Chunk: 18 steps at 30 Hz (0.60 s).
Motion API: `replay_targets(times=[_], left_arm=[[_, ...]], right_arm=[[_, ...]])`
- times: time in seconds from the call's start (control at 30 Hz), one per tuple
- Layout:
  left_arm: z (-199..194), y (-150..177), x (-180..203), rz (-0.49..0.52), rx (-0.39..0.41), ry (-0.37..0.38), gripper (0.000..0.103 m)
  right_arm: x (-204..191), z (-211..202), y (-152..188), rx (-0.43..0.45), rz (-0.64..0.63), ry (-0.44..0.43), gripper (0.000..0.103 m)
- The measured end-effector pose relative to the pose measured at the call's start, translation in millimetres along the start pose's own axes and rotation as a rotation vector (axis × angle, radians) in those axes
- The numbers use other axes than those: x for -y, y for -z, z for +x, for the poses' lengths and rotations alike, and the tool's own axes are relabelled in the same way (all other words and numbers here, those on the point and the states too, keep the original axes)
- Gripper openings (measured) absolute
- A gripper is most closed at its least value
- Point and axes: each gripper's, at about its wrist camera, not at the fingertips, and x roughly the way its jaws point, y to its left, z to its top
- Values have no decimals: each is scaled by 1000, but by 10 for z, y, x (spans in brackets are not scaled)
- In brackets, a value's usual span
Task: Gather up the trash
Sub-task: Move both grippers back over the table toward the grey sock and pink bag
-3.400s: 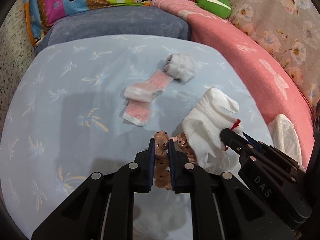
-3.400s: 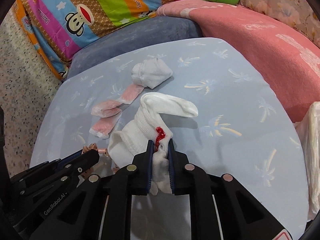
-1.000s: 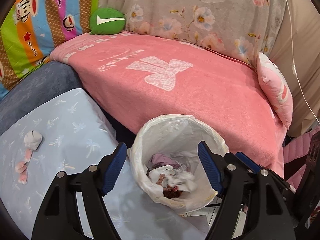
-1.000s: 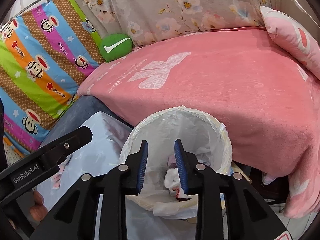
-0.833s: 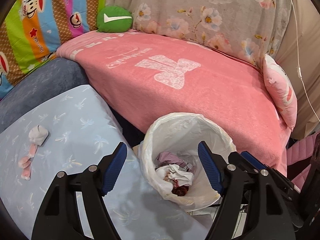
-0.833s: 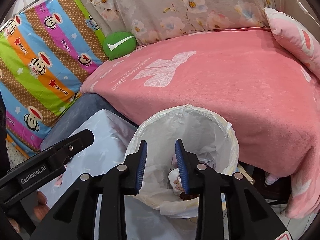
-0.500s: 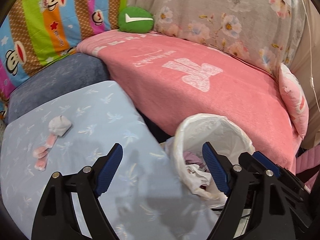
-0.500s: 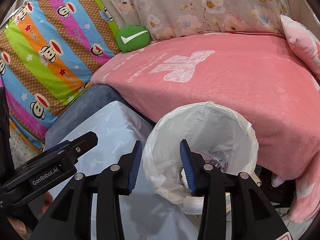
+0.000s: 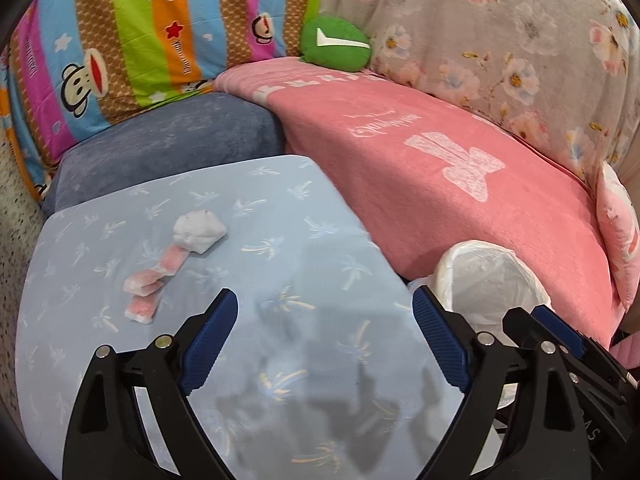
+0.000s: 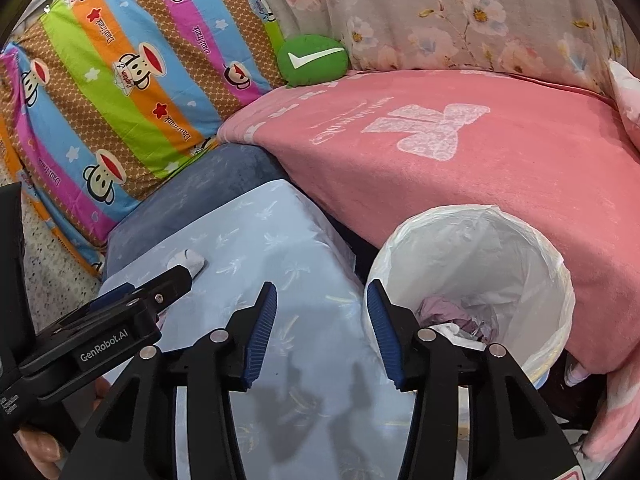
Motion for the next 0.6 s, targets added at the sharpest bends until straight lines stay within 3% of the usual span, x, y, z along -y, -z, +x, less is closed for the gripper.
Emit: replay_targets(times=[0.6], left_arm=[[61, 113, -1059, -179, -26, -94, 89]], right_arm=[[-959, 396, 74, -67, -143, -51, 56]])
